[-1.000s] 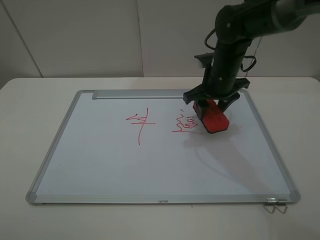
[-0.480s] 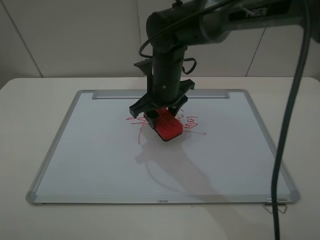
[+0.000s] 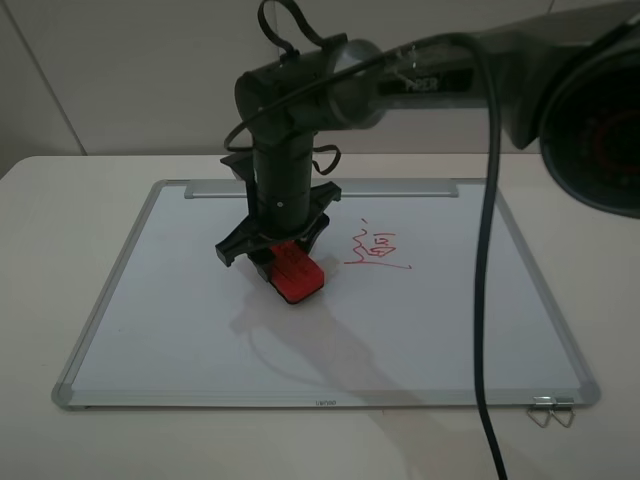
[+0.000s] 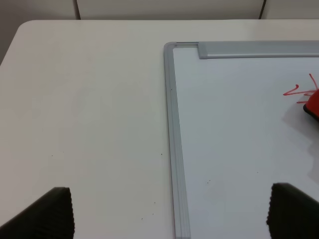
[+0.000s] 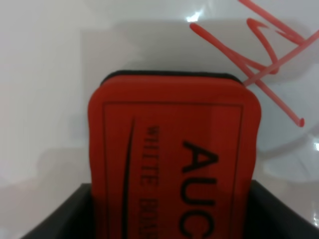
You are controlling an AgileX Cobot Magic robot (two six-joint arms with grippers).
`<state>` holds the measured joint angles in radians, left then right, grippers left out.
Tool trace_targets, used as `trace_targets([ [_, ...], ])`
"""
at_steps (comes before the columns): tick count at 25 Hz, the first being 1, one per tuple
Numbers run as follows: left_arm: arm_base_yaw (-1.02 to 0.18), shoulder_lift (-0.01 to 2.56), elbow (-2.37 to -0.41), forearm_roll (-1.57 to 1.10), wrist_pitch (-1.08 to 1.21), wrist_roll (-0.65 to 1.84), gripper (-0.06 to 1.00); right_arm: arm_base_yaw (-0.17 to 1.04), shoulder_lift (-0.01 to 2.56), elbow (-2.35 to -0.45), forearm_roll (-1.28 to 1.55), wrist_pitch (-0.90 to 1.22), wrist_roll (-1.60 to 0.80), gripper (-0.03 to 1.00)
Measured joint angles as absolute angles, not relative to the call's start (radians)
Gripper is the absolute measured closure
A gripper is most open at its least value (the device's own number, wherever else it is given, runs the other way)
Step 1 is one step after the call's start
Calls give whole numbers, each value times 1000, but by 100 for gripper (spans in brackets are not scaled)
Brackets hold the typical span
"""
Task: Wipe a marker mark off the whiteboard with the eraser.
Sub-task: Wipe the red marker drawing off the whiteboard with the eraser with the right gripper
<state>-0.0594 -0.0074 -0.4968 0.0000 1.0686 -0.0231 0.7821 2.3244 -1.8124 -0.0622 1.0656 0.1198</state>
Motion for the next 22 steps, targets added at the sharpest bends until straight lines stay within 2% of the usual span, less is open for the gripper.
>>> trace_targets([
  [17, -59, -7, -497, 0, 1069, -23, 17, 793, 2389, -1824, -61, 1042, 131, 47],
  [22, -59, -7, -497, 0, 1069, -23, 17, 775, 2400, -1832, -52, 959, 132, 47],
])
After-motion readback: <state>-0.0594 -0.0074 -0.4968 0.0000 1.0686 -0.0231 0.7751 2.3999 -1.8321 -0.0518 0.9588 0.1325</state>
